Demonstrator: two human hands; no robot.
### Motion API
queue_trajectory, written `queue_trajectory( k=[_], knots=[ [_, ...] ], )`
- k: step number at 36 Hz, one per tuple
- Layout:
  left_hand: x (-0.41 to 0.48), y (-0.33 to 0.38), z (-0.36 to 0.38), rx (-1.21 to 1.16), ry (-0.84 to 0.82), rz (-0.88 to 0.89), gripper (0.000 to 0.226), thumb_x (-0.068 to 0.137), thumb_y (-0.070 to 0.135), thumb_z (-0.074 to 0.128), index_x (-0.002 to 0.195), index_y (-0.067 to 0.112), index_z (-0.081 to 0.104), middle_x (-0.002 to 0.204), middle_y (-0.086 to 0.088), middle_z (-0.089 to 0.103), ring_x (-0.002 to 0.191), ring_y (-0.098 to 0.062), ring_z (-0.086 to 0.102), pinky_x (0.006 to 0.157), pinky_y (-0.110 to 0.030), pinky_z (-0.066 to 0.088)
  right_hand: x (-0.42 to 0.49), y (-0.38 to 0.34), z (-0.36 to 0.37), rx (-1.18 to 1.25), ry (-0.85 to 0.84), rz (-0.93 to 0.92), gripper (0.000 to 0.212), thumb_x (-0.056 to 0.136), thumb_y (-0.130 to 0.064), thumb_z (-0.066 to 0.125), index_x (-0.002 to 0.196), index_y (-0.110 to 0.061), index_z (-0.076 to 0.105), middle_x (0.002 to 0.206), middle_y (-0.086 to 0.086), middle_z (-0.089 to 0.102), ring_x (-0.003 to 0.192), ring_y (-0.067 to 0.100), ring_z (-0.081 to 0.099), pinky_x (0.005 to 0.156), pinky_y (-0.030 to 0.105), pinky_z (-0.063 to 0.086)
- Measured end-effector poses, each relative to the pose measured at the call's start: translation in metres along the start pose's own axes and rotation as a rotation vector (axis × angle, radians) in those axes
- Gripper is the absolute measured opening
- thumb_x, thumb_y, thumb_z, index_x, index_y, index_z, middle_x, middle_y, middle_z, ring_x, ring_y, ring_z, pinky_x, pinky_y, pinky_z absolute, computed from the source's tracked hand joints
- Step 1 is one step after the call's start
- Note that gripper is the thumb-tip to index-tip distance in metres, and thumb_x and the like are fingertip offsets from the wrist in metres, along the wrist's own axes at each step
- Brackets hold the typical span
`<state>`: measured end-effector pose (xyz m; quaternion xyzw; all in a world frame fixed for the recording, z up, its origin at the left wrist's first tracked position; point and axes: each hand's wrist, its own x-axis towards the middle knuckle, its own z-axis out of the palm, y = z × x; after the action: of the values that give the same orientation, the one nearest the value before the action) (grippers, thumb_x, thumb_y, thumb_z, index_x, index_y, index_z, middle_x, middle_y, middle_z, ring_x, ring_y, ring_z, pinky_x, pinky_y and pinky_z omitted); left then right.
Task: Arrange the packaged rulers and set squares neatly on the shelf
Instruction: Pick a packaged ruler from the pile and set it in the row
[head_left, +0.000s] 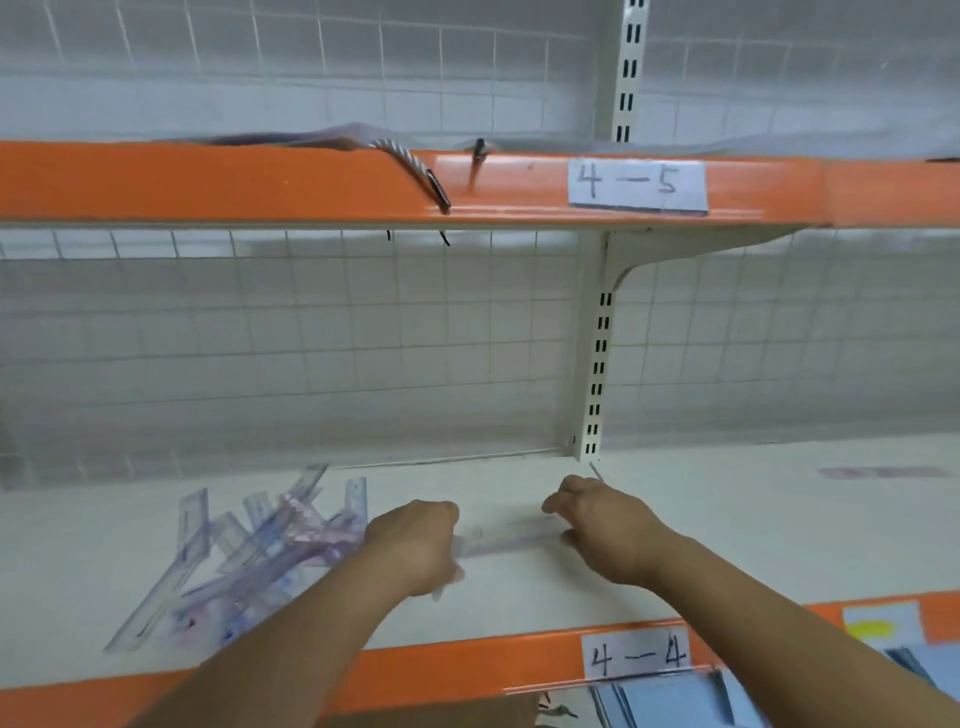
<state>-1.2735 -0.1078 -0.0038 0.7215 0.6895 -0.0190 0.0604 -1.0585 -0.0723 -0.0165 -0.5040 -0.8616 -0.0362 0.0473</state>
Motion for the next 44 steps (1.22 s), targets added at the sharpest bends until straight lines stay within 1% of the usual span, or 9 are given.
queue_trajectory(
  k=[3, 8, 16, 22, 25, 29, 40, 42, 44],
  knots=[
    [0.005, 0.026, 0.001, 0.018, 0.002, 0.011, 0.04, 0.089, 0.03, 0.061, 0.127, 0.021, 0.052, 0.119, 0.0, 0.061, 0.094, -0.02, 0.064, 0.082, -0.031, 0.05, -0.016, 0.032, -0.004, 0.003, 0.003, 0.037, 0.04, 0.097, -0.021, 0.049, 0.136, -0.019, 0.045, 0.13, 0.002, 0.045, 0.122, 0.022, 0.046, 0.09, 0.035, 0.048],
    [0.016, 0.082, 0.006, 0.048, 0.0, 0.009, 0.038, 0.092, 0.033, 0.057, 0.128, 0.021, 0.051, 0.126, 0.0, 0.056, 0.112, -0.022, 0.057, 0.089, -0.033, 0.046, -0.046, 0.088, -0.007, -0.005, -0.006, 0.057, 0.038, 0.096, -0.021, 0.05, 0.134, -0.019, 0.048, 0.128, 0.004, 0.046, 0.119, 0.024, 0.048, 0.088, 0.035, 0.05],
    [0.024, 0.181, 0.014, 0.019, -0.007, -0.006, 0.039, 0.094, 0.037, 0.054, 0.129, 0.021, 0.05, 0.129, 0.0, 0.055, 0.115, -0.021, 0.054, 0.09, -0.032, 0.046, -0.093, 0.178, -0.014, -0.006, -0.03, 0.053, 0.042, 0.097, -0.02, 0.049, 0.139, -0.02, 0.044, 0.132, 0.004, 0.045, 0.123, 0.024, 0.046, 0.092, 0.034, 0.047],
    [0.027, 0.245, 0.018, 0.01, -0.011, -0.009, 0.036, 0.094, 0.035, 0.054, 0.128, 0.021, 0.05, 0.125, 0.0, 0.055, 0.111, -0.02, 0.055, 0.085, -0.031, 0.046, -0.124, 0.234, -0.017, -0.009, -0.049, 0.068, 0.041, 0.097, -0.02, 0.049, 0.138, -0.02, 0.045, 0.131, 0.003, 0.046, 0.122, 0.023, 0.046, 0.091, 0.035, 0.047],
    [0.03, 0.271, 0.018, 0.017, -0.015, 0.004, 0.036, 0.096, 0.034, 0.052, 0.129, 0.02, 0.05, 0.126, -0.001, 0.055, 0.112, -0.02, 0.055, 0.089, -0.032, 0.047, -0.135, 0.258, -0.017, 0.001, -0.052, 0.077, 0.041, 0.097, -0.02, 0.049, 0.138, -0.021, 0.044, 0.132, 0.002, 0.045, 0.123, 0.022, 0.045, 0.092, 0.036, 0.047],
    [0.04, 0.296, 0.016, 0.031, -0.016, 0.021, 0.036, 0.096, 0.034, 0.051, 0.129, 0.019, 0.049, 0.127, 0.0, 0.055, 0.114, -0.021, 0.054, 0.091, -0.032, 0.046, -0.141, 0.286, -0.018, 0.008, -0.049, 0.097, 0.04, 0.098, -0.02, 0.047, 0.137, -0.021, 0.044, 0.132, 0.002, 0.044, 0.123, 0.022, 0.045, 0.092, 0.035, 0.047],
    [0.095, 0.329, 0.013, 0.052, -0.027, 0.085, 0.034, 0.096, 0.033, 0.052, 0.126, 0.018, 0.051, 0.125, -0.001, 0.055, 0.111, -0.021, 0.056, 0.087, -0.031, 0.045, -0.128, 0.335, -0.013, 0.023, -0.055, 0.174, 0.041, 0.098, -0.019, 0.048, 0.138, -0.02, 0.044, 0.131, 0.001, 0.045, 0.123, 0.02, 0.045, 0.092, 0.033, 0.046],
    [0.106, 0.33, 0.012, 0.05, -0.02, 0.094, 0.033, 0.096, 0.032, 0.052, 0.125, 0.018, 0.051, 0.125, -0.001, 0.056, 0.107, -0.02, 0.056, 0.085, -0.03, 0.044, -0.123, 0.341, -0.011, 0.023, -0.061, 0.191, 0.041, 0.098, -0.02, 0.048, 0.139, -0.021, 0.044, 0.132, 0.001, 0.045, 0.123, 0.02, 0.045, 0.092, 0.033, 0.046],
    [0.117, 0.33, 0.011, 0.045, -0.009, 0.109, 0.033, 0.096, 0.032, 0.052, 0.125, 0.018, 0.052, 0.125, -0.001, 0.055, 0.097, -0.018, 0.052, 0.083, -0.03, 0.043, -0.116, 0.346, -0.01, 0.02, -0.056, 0.207, 0.041, 0.098, -0.021, 0.048, 0.139, -0.021, 0.044, 0.132, 0.001, 0.045, 0.122, 0.02, 0.046, 0.092, 0.031, 0.045]
  ],
)
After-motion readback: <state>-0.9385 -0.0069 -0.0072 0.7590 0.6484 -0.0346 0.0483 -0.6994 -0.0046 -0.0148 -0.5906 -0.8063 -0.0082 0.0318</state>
